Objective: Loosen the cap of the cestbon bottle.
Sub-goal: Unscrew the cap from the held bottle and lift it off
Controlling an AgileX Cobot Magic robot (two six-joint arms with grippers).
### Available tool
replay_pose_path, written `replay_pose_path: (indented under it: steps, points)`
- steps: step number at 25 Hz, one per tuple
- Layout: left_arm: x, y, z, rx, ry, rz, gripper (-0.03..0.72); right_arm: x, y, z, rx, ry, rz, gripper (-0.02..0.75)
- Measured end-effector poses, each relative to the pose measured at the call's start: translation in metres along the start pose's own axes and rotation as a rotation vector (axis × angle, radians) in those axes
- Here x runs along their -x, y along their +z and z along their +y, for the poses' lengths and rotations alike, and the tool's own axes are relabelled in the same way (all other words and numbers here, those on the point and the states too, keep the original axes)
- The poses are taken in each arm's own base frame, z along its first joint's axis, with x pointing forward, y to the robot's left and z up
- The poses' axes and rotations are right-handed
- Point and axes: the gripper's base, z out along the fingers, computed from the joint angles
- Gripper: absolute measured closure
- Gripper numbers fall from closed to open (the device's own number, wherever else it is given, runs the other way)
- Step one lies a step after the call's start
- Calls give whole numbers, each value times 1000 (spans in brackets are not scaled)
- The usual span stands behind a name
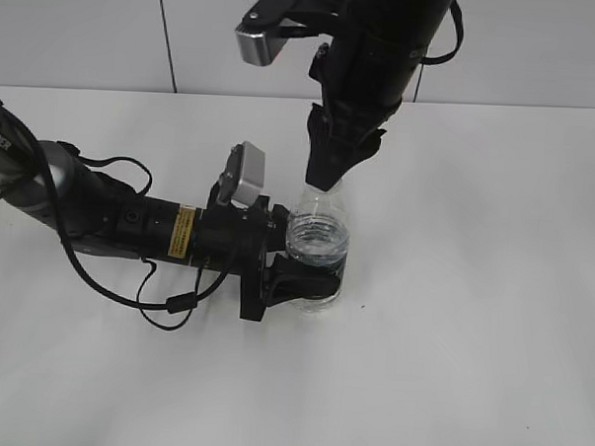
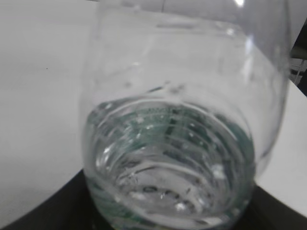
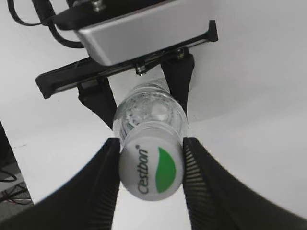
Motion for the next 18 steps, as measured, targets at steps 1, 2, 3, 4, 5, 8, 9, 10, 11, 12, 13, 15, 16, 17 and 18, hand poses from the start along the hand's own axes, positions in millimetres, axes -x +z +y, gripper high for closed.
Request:
replay_pose_path:
  steps: [1, 2, 3, 4, 5, 8, 9, 10, 11, 12, 13, 15, 16, 17, 18]
  points:
    - [0, 0, 0, 0, -1, 0, 274, 0, 0, 0, 0, -27, 0, 434]
    - [0, 0, 0, 0, -3, 0, 274, 0, 0, 0, -2, -63, 2, 434]
    - [0, 0, 0, 0, -3, 0, 274, 0, 0, 0, -2, -96, 2, 434]
    - [0, 0, 0, 0, -3, 0, 274, 0, 0, 0, -2, -125, 2, 434]
    - [0, 0, 0, 0, -3, 0, 274, 0, 0, 0, -2, -159, 2, 434]
    - [0, 0, 0, 0, -3, 0, 274, 0, 0, 0, -1, -234, 2, 434]
    - [0, 0, 0, 0, -3, 0, 274, 0, 0, 0, -1, -249, 2, 434]
    - [0, 0, 0, 0, -3, 0, 274, 0, 0, 0, -1, -259, 2, 434]
    - [0, 0, 0, 0, -3, 0, 274, 0, 0, 0, -1, -265, 2, 434]
    - [0, 0, 0, 0, -3, 0, 274, 0, 0, 0, -1, -269, 2, 434]
    - [0, 0, 0, 0, -3, 0, 274, 0, 0, 0, -3, -272, 1, 434]
    - [0, 0, 0, 0, -3, 0, 274, 1, -2, -1, -7, -275, -2, 434]
    - [0, 0, 0, 0, -4, 0, 274, 1, -3, -1, -9, -278, -2, 434]
    - [0, 0, 0, 1, -6, 0, 274, 1, -3, -1, -9, -281, -1, 434]
    - [0, 0, 0, 1, -6, 0, 274, 1, -4, -1, -10, -281, -1, 434]
